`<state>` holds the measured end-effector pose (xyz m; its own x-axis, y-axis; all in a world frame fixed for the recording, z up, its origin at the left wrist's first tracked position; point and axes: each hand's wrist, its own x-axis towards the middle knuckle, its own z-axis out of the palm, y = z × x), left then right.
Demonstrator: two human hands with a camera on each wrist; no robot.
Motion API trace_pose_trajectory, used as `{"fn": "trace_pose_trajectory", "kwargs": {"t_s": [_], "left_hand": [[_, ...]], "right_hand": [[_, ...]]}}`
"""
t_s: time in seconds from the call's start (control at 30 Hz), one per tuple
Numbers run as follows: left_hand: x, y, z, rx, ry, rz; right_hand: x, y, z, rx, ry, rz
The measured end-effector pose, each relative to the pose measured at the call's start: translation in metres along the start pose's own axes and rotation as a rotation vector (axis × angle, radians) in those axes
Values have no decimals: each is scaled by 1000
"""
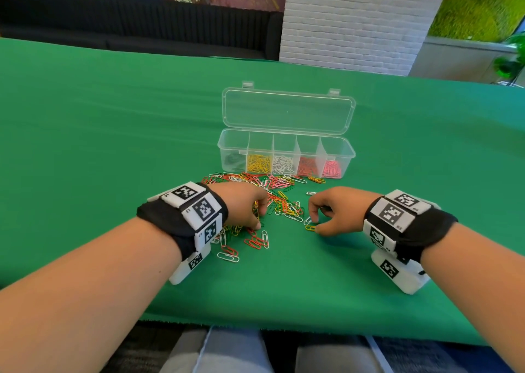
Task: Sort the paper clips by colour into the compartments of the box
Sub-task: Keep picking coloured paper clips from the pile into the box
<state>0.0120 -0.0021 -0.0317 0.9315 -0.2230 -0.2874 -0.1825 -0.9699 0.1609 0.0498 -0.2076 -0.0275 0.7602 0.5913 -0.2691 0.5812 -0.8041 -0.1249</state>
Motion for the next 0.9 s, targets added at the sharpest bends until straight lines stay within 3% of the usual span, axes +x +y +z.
{"fn": "trace_pose_trajectory", "kwargs": {"t_s": [0.17, 0.3, 0.5, 0.63, 0.9], "left_hand": [[-1, 1, -2, 25, -22, 23], [-2, 0, -1, -2, -13, 15], [-2, 2, -1, -43, 23, -39], [1, 1, -1, -95, 8, -100], [-1, -1, -3, -147, -24, -82]], "right_hand": [[1, -4, 0, -38, -57, -18], [1, -5, 1, -23, -19, -30], [5, 5, -1, -55, 127, 124], [5, 6, -2, -115, 123, 189], [5, 1, -1, -33, -15, 59]]}}
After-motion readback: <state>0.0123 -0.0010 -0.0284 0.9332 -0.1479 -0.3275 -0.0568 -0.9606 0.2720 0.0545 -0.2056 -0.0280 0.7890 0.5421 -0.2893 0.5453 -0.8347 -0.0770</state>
